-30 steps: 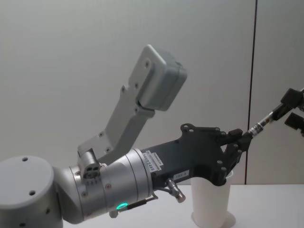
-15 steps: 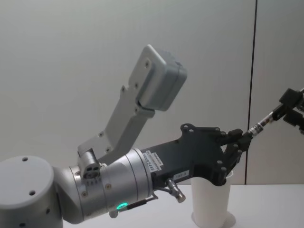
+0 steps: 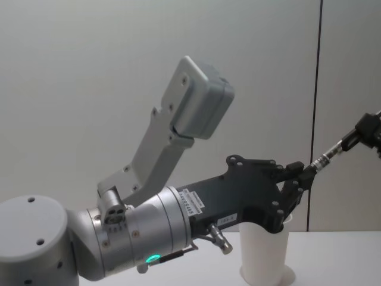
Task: Place the pen into the pen holder.
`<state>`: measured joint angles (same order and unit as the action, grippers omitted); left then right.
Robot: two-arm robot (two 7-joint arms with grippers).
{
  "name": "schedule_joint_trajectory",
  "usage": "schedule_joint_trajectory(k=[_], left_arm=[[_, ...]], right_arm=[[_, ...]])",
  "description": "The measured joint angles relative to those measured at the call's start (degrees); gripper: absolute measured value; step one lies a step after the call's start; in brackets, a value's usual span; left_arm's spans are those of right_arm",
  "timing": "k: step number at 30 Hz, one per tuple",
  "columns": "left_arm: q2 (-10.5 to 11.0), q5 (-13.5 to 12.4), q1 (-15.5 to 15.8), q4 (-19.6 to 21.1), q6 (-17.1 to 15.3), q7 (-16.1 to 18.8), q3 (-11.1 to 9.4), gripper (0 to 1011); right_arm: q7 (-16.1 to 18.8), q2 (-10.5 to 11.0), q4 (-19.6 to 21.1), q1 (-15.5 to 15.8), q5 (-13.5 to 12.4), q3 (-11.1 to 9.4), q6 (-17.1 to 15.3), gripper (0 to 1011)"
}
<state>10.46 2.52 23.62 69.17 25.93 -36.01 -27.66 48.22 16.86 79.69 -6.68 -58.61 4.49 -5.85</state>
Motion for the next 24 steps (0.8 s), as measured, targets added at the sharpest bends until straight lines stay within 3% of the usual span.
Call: schedule_joint_trajectory(k=[6, 19, 24], left_arm=[[0.0, 0.0, 0.0, 0.0, 0.0, 0.0, 0.0, 129], [0.0, 0.05, 0.0, 0.02, 0.04, 0.0, -0.01, 129], [0.02, 0.0, 0.0, 0.0, 0.02, 0.0, 0.02, 223]], right_arm=[[-0.4, 0.02, 0.37, 0.07, -1.01, 0.13, -0.09, 137], [-0.86, 0.27, 1.14, 0.41, -2.16, 0.5, 0.14, 129], [-0.98, 0.37, 1.4, 0.46, -2.3, 0.64, 0.48, 129]])
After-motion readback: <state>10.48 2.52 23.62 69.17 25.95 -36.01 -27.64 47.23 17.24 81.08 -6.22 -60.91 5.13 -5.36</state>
